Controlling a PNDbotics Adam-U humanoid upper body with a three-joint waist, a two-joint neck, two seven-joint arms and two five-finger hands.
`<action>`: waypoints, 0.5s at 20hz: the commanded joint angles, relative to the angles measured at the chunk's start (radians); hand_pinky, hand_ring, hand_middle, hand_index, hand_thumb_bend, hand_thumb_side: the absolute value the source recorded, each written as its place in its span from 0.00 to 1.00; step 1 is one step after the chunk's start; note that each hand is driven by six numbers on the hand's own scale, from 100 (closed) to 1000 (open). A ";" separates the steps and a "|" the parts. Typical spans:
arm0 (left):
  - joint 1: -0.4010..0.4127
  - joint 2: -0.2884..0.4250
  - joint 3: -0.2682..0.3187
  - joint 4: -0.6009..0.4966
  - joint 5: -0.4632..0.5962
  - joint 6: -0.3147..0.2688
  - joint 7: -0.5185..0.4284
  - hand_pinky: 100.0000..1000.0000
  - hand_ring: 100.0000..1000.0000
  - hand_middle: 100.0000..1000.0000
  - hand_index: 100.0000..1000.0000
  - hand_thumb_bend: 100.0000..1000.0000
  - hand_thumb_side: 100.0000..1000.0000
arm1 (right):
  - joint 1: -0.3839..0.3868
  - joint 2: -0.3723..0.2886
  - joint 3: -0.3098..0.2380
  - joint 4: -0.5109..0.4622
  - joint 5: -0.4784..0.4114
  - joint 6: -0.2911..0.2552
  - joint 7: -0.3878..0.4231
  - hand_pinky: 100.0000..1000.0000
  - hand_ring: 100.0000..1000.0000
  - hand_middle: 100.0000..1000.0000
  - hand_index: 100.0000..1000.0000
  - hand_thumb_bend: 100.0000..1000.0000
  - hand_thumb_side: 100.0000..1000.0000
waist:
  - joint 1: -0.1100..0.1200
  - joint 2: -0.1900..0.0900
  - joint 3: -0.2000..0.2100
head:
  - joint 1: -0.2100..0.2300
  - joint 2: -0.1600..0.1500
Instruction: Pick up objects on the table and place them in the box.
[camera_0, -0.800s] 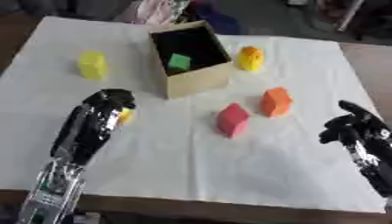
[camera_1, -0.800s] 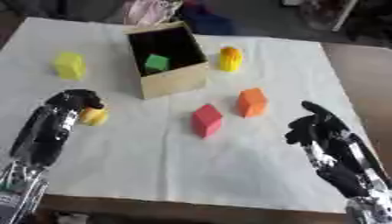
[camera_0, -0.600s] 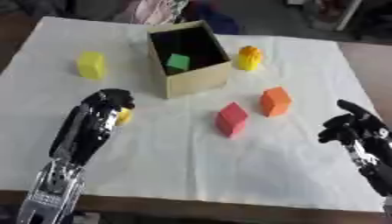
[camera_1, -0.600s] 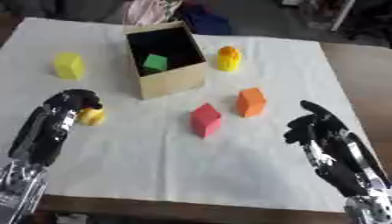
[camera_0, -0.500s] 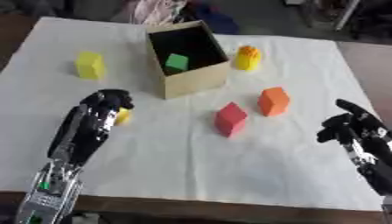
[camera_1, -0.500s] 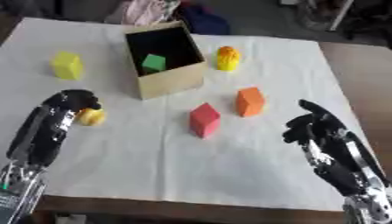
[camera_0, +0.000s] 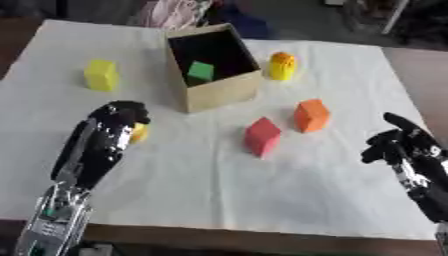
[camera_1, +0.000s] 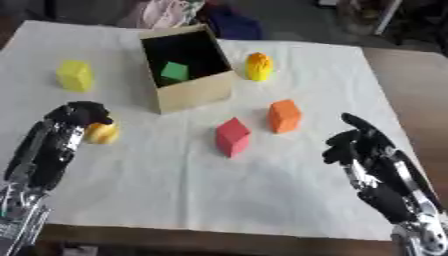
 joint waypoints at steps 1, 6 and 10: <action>-0.029 0.116 0.045 -0.069 -0.024 0.011 0.031 0.84 0.66 0.60 0.71 0.00 0.40 | -0.003 -0.013 -0.008 -0.018 0.010 0.000 -0.004 0.54 0.55 0.58 0.92 0.00 0.36 | 0.020 -0.029 0.000 | 0.000 -0.003; -0.085 0.334 0.118 -0.119 -0.097 0.090 0.100 0.86 0.72 0.67 0.77 0.00 0.33 | -0.003 -0.018 -0.005 -0.017 0.013 0.000 -0.003 0.54 0.55 0.58 0.92 0.00 0.36 | 0.028 -0.033 -0.005 | 0.003 -0.008; -0.167 0.548 0.141 -0.059 -0.157 0.133 0.085 0.87 0.78 0.75 0.86 0.00 0.23 | -0.001 -0.021 -0.001 -0.016 0.012 0.000 0.000 0.54 0.55 0.58 0.92 0.00 0.36 | 0.031 -0.035 -0.021 | 0.009 -0.012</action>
